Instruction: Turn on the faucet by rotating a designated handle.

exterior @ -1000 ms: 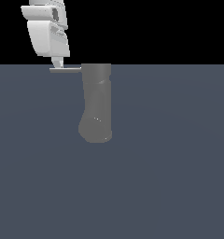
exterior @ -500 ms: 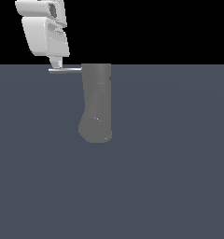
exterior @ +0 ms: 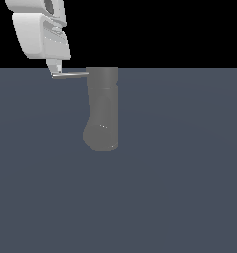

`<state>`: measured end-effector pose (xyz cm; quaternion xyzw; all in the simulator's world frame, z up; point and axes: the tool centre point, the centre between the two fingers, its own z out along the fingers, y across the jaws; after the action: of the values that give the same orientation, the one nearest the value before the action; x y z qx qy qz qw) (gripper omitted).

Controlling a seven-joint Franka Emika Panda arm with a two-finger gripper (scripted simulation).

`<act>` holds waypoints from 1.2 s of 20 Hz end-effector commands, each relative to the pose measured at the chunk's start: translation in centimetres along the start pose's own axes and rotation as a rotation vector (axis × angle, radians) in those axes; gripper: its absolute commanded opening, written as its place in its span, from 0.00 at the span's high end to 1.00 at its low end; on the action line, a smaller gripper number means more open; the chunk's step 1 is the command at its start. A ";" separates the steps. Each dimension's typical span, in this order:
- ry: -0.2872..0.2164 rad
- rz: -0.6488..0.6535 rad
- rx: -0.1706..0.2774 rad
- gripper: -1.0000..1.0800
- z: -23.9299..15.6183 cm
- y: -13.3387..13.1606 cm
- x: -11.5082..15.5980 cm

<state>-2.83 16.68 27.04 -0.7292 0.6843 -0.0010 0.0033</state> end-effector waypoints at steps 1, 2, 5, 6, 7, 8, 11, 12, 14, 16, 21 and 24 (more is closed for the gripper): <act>0.004 -0.002 0.001 1.00 0.0 0.1 -0.1; 0.004 -0.002 0.001 1.00 0.0 0.3 0.2; 0.004 -0.002 0.000 1.00 0.0 1.1 0.9; 0.003 -0.001 -0.001 1.00 0.0 1.3 1.2; 0.003 -0.001 -0.001 1.00 0.0 1.5 1.5; 0.003 -0.001 -0.001 1.00 0.0 1.8 1.7; 0.003 -0.001 -0.002 1.00 0.0 2.5 2.5; 0.003 -0.001 -0.002 1.00 0.0 2.8 2.8; 0.003 0.000 -0.002 1.00 0.0 3.3 3.3; 0.003 0.000 -0.002 1.00 -0.1 3.8 3.9; 0.003 0.001 -0.004 1.00 -0.1 5.1 5.2; 0.003 0.001 -0.005 1.00 -0.1 5.9 6.1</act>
<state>-7.80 11.63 27.03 -0.7342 0.6789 -0.0018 0.0036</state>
